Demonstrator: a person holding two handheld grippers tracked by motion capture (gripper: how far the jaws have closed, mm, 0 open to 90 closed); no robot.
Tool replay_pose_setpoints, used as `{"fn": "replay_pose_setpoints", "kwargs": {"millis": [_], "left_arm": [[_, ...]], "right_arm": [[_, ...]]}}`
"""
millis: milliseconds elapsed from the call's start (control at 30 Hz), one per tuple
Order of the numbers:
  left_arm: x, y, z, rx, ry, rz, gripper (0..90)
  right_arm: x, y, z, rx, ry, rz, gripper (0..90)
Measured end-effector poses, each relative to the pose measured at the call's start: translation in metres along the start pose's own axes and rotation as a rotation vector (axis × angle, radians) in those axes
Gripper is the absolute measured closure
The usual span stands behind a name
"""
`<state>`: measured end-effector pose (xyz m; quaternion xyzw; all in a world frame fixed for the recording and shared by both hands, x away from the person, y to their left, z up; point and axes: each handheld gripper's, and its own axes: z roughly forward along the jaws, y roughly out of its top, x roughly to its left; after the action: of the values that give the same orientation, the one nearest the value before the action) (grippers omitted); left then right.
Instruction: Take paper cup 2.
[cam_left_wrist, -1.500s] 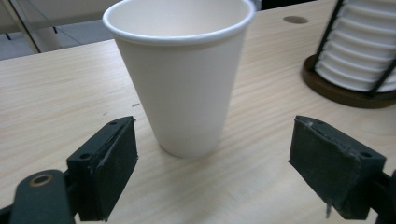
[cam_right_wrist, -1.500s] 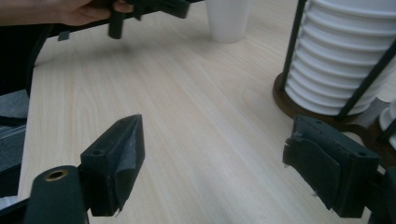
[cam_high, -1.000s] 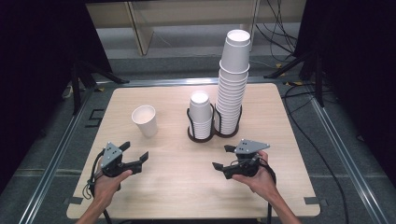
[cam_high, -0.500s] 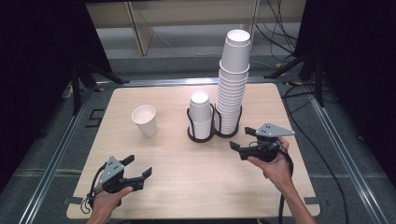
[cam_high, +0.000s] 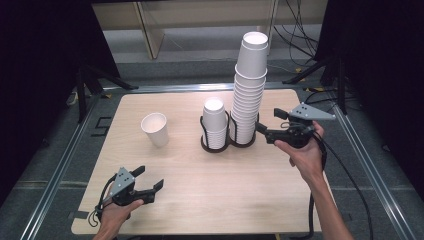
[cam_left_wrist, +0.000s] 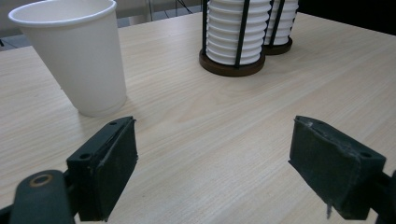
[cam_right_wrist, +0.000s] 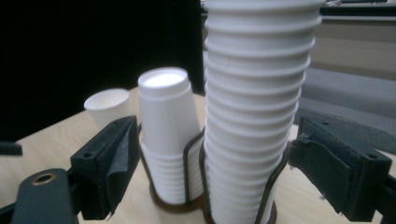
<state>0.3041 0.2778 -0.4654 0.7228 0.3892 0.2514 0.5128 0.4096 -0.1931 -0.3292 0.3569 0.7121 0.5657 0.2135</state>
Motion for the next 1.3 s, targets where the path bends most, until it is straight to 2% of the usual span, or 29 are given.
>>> {"fn": "replay_pose_setpoints", "kwargs": {"millis": [33, 67, 100, 133, 167, 267, 300, 333, 400, 433, 467, 533, 633, 800, 833, 933, 1033, 1067, 1233, 1300], "left_arm": [[-0.001, 0.0, 0.0, 0.002, -0.003, 0.003, 14.8], [-0.002, 0.0, 0.001, 0.003, -0.008, 0.005, 14.8], [-0.002, 0.0, 0.001, 0.01, -0.012, 0.017, 14.8], [-0.003, 0.0, 0.001, 0.019, -0.009, 0.024, 14.8], [-0.003, -0.001, 0.001, 0.02, -0.013, 0.023, 14.8], [-0.004, -0.001, 0.002, 0.027, -0.017, 0.027, 14.8], [-0.004, -0.001, 0.002, 0.028, -0.021, 0.025, 14.8], [-0.004, -0.001, 0.002, 0.027, -0.022, 0.025, 14.8], [-0.004, -0.001, 0.002, 0.026, -0.022, 0.026, 14.8], [-0.004, -0.001, 0.002, 0.026, -0.022, 0.026, 14.8], [-0.004, 0.0, 0.002, 0.03, -0.018, 0.026, 14.8], [-0.004, -0.001, 0.002, 0.032, -0.021, 0.025, 14.8], [-0.004, 0.0, 0.001, 0.042, -0.021, 0.025, 14.8], [-0.004, -0.001, 0.002, 0.037, -0.023, 0.025, 14.8], [-0.004, -0.001, 0.002, 0.04, -0.024, 0.026, 14.8], [-0.004, 0.0, 0.001, 0.043, -0.021, 0.025, 14.8], [-0.004, 0.0, 0.001, 0.042, -0.02, 0.023, 14.8], [-0.004, 0.0, 0.001, 0.042, -0.02, 0.023, 14.8], [-0.004, 0.0, 0.001, 0.041, -0.022, 0.026, 14.8], [-0.004, 0.0, 0.002, 0.032, -0.026, 0.023, 14.8]], "right_arm": [[-0.001, 0.005, 0.002, -0.005, 0.003, 0.009, 15.4], [-0.002, 0.01, 0.003, -0.02, -0.004, -0.006, 15.4], [-0.002, 0.015, 0.004, -0.018, -0.006, 0.006, 15.4], [-0.004, 0.021, 0.006, -0.038, -0.011, -0.008, 15.4], [-0.003, 0.024, 0.006, -0.029, -0.009, 0.007, 15.4], [-0.007, 0.039, 0.008, -0.04, -0.017, -0.008, 15.4], [-0.008, 0.044, 0.009, -0.058, -0.027, -0.031, 15.4], [-0.007, 0.051, 0.009, -0.037, -0.026, -0.012, 15.4], [-0.008, 0.06, 0.012, -0.048, -0.032, -0.037, 15.4], [-0.008, 0.06, 0.012, -0.048, -0.032, -0.037, 15.4], [-0.008, 0.071, 0.013, -0.039, -0.029, -0.025, 15.4], [-0.009, 0.076, 0.014, -0.034, -0.027, -0.022, 15.3], [-0.013, 0.092, 0.019, -0.04, -0.045, -0.035, 15.3], [-0.017, 0.106, 0.026, -0.058, -0.043, -0.03, 15.3], [-0.018, 0.11, 0.031, -0.048, -0.061, -0.04, 15.2], [-0.019, 0.117, 0.037, -0.041, -0.061, -0.029, 15.2], [-0.02, 0.12, 0.042, -0.035, -0.077, -0.048, 15.2], [-0.019, 0.124, 0.046, -0.037, -0.069, -0.039, 15.3], [-0.018, 0.134, 0.055, -0.046, -0.072, -0.053, 15.2], [-0.017, 0.137, 0.059, -0.029, -0.076, -0.051, 15.0]]}}
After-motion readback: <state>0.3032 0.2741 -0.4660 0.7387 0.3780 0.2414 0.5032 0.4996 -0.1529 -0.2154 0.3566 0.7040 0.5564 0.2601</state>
